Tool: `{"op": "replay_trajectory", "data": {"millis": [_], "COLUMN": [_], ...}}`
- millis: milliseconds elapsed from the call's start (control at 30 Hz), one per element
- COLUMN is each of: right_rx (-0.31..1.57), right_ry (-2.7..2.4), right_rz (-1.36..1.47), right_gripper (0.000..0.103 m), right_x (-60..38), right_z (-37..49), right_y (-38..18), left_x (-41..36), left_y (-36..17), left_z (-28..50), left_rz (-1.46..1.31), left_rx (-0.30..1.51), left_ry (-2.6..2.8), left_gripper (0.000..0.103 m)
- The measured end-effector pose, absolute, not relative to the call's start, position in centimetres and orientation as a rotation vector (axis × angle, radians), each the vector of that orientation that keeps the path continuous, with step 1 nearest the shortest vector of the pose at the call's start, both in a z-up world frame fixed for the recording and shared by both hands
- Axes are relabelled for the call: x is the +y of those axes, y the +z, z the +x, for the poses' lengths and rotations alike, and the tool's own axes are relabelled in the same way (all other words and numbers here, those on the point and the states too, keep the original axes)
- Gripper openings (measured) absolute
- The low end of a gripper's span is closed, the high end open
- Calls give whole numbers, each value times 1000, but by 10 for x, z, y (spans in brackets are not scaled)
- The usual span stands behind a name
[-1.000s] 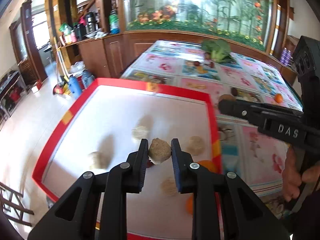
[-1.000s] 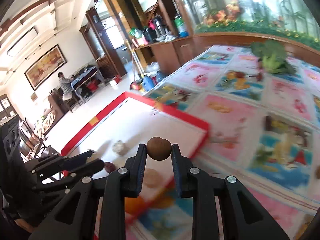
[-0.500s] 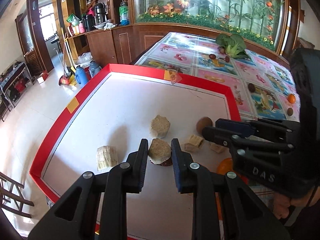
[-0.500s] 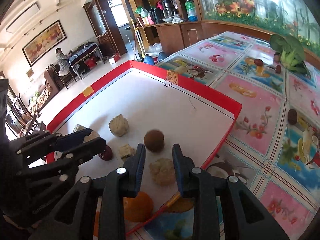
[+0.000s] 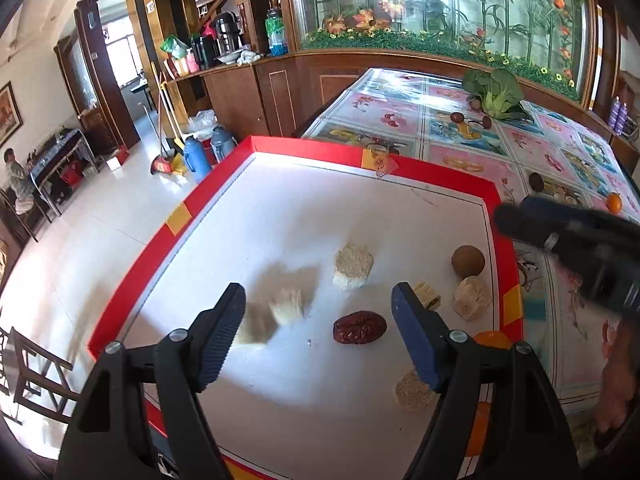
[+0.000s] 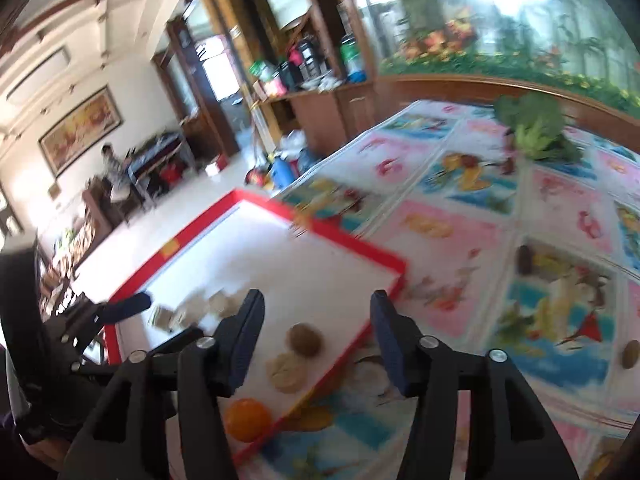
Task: Organize fruits
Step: 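Carry the cake and kiwi into the white tray and open both grippers, then grasp an orange with the right gripper while the left moves to a kiwi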
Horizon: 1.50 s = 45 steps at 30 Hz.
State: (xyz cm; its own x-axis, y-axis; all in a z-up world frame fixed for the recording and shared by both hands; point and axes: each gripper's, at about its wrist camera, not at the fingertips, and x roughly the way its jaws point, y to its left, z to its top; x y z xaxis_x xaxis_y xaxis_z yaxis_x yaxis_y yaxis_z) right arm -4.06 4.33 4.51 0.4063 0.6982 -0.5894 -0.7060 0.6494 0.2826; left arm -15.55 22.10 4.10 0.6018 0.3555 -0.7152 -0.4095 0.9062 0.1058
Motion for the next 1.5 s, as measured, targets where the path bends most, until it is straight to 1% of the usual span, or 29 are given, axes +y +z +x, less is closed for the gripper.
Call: {"op": "replay_trajectory", "data": {"millis": [100,167,333,500,633,767,967,1167,1333,1367,1400,1433,1467,1500], "right_rx": [728,713,675,651,649,674,729,765,801,817,824,830,837,844], "right_ry": [824,768,624,465,359,298,289,318,331,335,335,335,337,337], "right_rz": [38,70,96,108,108,107,121,106,11,-5,-13,-19,-27,-29], "right_gripper": [56,56,56,56,59,60,60,60,60,59,55,50,40,37], "right_x": [20,-3,-67,-135,-178,-207,-221,-211,-194,-191,-190,-189,-188,-188], "right_z": [-21,-7,19,42,54,67,89,98,100,101,102,102,102,104], "right_y": [50,54,60,59,56,48,32,24,15,13,12,12,11,9], "left_x": [212,203,160,94,48,13,-29,-46,-56,-58,-59,-60,-60,-62], "left_y": [49,56,73,78,68,55,40,36,26,24,23,21,19,17], "left_z": [-154,-152,-140,-113,-80,-49,-11,5,11,13,16,19,21,26], "left_rz": [-42,-26,42,149,212,219,224,211,209,211,214,214,214,211], "left_rx": [791,775,727,695,696,713,737,754,780,787,792,798,804,820], "left_ry": [450,436,342,198,120,47,-58,-114,-148,-149,-148,-148,-149,-152], "left_gripper": [81,86,93,94,95,95,95,95,95,95,95,92,87,83]}}
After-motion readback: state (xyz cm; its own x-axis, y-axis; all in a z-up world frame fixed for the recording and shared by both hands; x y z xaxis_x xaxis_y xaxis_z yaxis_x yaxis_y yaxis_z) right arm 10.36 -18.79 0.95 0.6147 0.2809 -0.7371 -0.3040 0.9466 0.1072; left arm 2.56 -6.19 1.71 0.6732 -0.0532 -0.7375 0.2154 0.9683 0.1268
